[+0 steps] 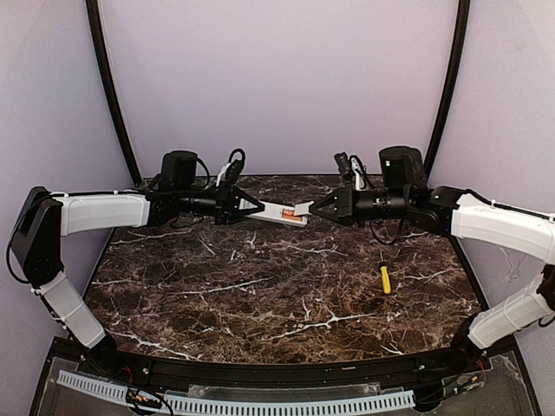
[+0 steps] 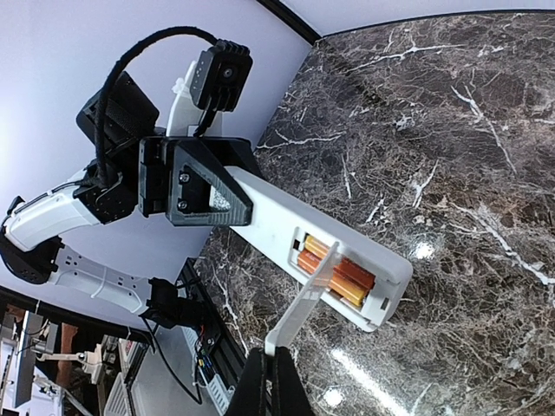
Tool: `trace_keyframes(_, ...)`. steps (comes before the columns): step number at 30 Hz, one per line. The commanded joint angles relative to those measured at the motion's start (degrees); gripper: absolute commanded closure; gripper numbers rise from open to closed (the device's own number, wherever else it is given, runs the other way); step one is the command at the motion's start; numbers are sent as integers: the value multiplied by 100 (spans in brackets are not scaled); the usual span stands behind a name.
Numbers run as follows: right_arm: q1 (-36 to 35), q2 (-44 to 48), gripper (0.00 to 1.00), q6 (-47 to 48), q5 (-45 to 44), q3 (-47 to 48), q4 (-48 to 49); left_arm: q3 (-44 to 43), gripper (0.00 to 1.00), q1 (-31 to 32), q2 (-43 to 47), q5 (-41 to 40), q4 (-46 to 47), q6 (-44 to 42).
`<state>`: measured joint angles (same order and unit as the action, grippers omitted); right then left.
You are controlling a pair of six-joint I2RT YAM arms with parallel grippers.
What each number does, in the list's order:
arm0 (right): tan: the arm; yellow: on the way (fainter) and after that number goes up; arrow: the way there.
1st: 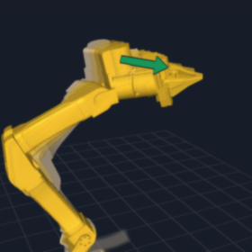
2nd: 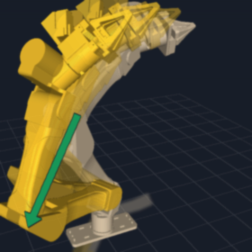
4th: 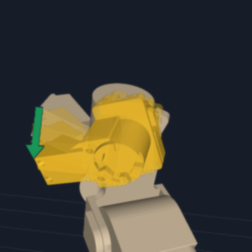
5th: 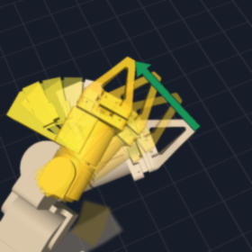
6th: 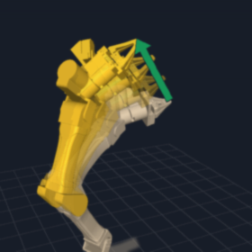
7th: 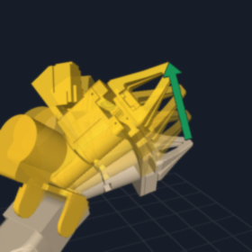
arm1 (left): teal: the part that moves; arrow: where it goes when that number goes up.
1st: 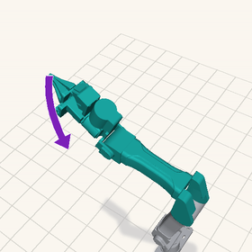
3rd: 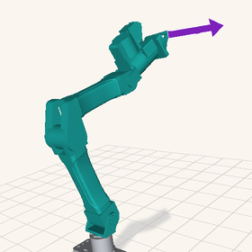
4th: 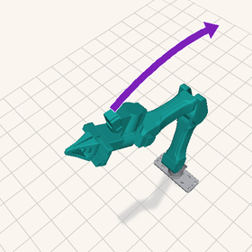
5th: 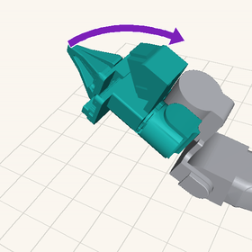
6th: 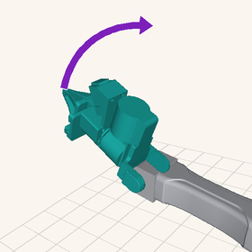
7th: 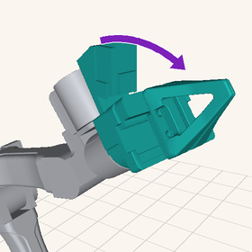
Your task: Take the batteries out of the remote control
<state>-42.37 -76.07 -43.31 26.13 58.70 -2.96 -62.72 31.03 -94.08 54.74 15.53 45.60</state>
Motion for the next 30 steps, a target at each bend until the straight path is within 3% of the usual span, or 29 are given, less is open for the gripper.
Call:
trace_keyframes(1, -13, 213, 100, 263, -75, 130, -127, -94, 100, 4, 79, -97, -458, -461)
trace_keyframes(11, 206, 370, 100, 929, -540, 441, -952, -76, 100, -101, 161, -425, -985, -921)
trace_keyframes(21, 289, 68, 100, 1747, -1969, 1110, -2500, 65, 100, -140, 316, -660, -1440, -1340)
trace_keyframes(30, 312, -854, 100, 2355, -3270, 2018, -3857, 290, 100, -141, 712, -991, -2084, -1812)
